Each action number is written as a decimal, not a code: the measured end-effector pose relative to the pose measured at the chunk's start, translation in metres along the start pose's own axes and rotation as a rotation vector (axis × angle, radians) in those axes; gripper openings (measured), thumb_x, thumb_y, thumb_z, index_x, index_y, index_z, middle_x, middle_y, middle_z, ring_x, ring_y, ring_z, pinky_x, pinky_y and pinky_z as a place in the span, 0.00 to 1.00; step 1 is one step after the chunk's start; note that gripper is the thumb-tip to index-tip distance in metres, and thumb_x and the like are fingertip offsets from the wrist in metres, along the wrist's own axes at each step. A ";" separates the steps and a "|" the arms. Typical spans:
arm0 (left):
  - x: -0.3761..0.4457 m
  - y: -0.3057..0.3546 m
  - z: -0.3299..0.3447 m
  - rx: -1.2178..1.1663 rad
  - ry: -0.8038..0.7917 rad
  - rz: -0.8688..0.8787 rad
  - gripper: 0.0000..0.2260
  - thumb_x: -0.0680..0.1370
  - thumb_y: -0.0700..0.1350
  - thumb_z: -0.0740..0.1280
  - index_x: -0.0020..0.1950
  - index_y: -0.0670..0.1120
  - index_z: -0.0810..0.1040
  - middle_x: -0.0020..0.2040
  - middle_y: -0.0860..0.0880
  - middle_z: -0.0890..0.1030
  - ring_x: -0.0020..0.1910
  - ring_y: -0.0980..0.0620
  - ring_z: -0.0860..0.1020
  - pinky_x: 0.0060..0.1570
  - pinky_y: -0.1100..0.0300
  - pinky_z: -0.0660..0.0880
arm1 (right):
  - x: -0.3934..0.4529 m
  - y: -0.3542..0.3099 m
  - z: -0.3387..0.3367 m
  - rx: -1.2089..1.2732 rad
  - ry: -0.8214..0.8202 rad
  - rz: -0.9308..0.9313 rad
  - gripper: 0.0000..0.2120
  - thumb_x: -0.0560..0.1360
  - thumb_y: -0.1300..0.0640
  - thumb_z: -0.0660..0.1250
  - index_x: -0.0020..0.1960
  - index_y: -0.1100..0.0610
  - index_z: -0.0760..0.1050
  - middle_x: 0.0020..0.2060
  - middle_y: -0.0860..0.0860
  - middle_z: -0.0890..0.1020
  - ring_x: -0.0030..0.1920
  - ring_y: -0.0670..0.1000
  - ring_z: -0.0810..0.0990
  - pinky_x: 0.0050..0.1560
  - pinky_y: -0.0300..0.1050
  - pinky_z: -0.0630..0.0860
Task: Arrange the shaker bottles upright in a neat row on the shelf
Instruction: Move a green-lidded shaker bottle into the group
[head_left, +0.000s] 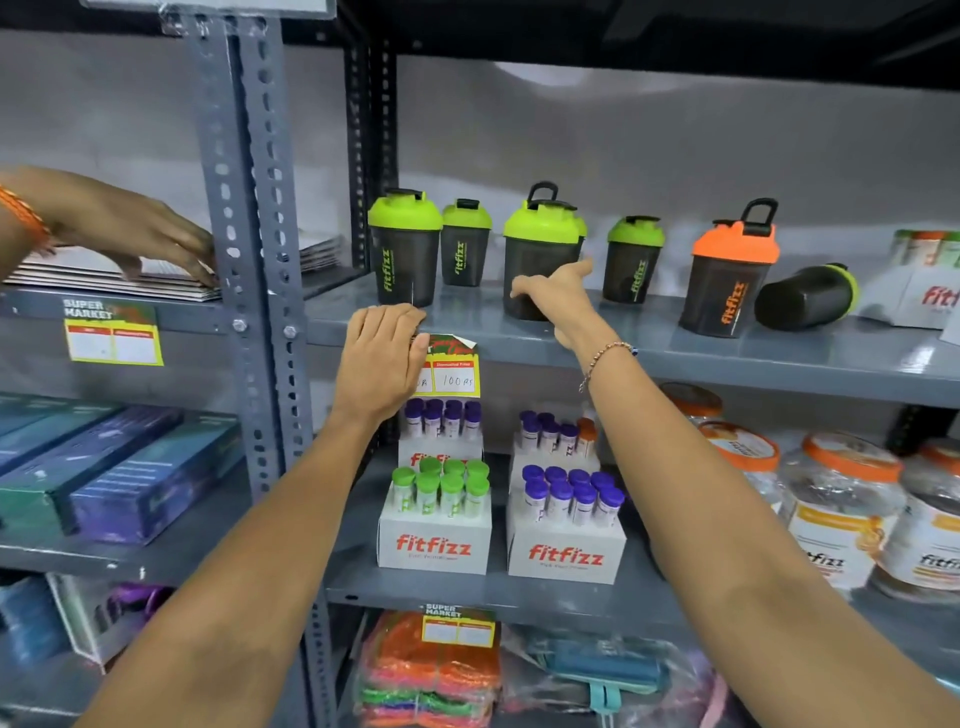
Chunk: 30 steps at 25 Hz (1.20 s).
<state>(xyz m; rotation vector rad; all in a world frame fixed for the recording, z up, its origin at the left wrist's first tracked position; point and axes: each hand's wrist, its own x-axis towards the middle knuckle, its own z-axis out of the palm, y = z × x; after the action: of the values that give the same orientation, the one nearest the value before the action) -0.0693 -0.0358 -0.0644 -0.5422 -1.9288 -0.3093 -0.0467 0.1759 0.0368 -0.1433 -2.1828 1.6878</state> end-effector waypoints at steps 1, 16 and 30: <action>-0.001 0.000 0.001 0.011 0.004 0.002 0.20 0.82 0.50 0.49 0.58 0.42 0.76 0.55 0.45 0.79 0.54 0.45 0.75 0.58 0.53 0.64 | 0.001 0.001 0.001 -0.009 -0.011 -0.001 0.55 0.71 0.63 0.71 0.74 0.60 0.27 0.77 0.56 0.56 0.74 0.56 0.60 0.68 0.49 0.62; 0.000 0.003 0.000 0.055 0.042 0.011 0.17 0.81 0.48 0.51 0.55 0.41 0.76 0.53 0.44 0.79 0.51 0.43 0.75 0.55 0.52 0.64 | 0.002 0.001 0.002 -0.069 -0.004 -0.047 0.49 0.67 0.62 0.76 0.74 0.60 0.44 0.70 0.55 0.64 0.68 0.55 0.68 0.63 0.48 0.69; 0.000 0.003 -0.001 0.048 0.042 0.013 0.17 0.81 0.49 0.52 0.55 0.41 0.76 0.53 0.44 0.80 0.51 0.44 0.75 0.54 0.52 0.65 | -0.008 -0.002 0.007 -0.154 0.031 -0.067 0.54 0.68 0.60 0.76 0.76 0.62 0.38 0.77 0.57 0.53 0.76 0.56 0.57 0.72 0.49 0.60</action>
<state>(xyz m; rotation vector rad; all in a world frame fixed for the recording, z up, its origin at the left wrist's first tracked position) -0.0667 -0.0334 -0.0645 -0.5122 -1.8868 -0.2633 -0.0418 0.1666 0.0354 -0.1341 -2.2678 1.4717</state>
